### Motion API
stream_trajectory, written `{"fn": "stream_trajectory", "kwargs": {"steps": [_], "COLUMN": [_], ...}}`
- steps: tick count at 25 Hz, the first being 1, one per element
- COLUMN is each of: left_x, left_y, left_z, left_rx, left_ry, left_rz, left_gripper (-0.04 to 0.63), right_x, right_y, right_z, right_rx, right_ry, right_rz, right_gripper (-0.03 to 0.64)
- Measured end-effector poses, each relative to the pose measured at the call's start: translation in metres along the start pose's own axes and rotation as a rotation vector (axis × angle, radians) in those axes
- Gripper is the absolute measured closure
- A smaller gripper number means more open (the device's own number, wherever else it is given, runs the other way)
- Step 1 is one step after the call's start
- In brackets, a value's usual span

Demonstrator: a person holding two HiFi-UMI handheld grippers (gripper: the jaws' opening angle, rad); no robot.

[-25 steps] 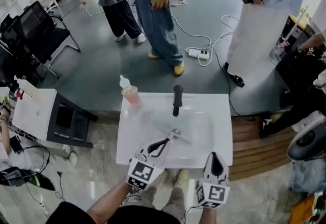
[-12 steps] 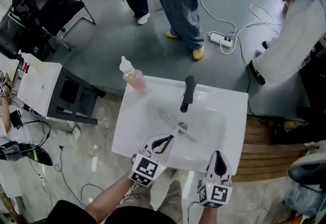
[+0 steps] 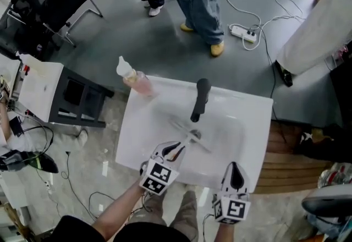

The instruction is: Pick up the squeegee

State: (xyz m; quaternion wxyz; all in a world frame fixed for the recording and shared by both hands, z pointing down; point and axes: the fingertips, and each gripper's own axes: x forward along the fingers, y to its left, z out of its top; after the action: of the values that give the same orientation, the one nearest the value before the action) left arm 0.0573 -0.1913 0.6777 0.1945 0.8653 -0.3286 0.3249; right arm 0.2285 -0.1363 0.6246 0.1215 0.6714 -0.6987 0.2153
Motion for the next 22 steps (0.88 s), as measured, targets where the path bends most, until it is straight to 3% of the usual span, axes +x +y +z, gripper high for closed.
{"fn": "stream_trajectory", "kwargs": {"steps": [2,8,19,22], "left_x": [0.009,0.033,0.058,0.06], "left_y": [0.0,0.0,0.002,0.006], "left_z": [-0.012,-0.039,-0.072,-0.072], "left_rx": [-0.002,0.034,-0.017,-0.023], "left_ry": [0.062,0.211,0.406,0.432], "left_rz": [-0.007,-0.005,-0.009,0.007], "left_gripper": [0.49,0.417,0.411,0.44], "right_x": [0.002,0.005,0.012,0.015], "right_y": [-0.001,-0.001,-0.009,-0.012], "right_z": [-0.003,-0.005,-0.009,-0.011], "right_rx": [0.002,0.015,0.035,0.038], "right_ry": [0.002,0.02,0.021,0.026], "right_rz": [0.006,0.016,0.021,0.02], "right_gripper": [0.618,0.618,0.618,0.618]}}
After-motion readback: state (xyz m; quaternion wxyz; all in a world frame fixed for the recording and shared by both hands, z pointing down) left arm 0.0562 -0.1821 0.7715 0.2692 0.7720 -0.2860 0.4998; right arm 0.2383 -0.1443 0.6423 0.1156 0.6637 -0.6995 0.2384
